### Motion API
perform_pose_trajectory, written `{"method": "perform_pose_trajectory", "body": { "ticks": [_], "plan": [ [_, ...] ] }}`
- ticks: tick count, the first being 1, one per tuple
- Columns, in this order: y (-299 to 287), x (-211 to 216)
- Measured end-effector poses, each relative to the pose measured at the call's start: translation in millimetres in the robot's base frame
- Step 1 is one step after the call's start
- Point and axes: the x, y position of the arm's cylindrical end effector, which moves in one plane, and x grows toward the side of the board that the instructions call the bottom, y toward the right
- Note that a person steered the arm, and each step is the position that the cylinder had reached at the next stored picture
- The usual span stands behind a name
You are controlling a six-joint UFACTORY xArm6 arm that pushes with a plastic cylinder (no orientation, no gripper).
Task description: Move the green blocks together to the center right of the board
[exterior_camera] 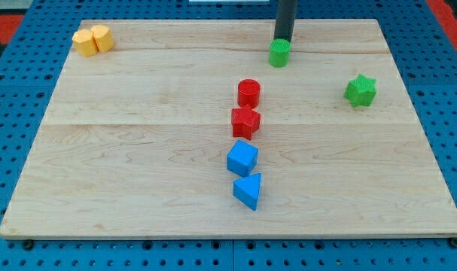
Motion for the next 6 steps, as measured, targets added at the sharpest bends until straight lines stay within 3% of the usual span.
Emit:
{"method": "perform_pose_trajectory", "body": {
  "ticks": [1, 3, 6],
  "plan": [
    [0.0, 39.7],
    [-62.4, 32.4],
    [-30.9, 109.0]
  ]
}}
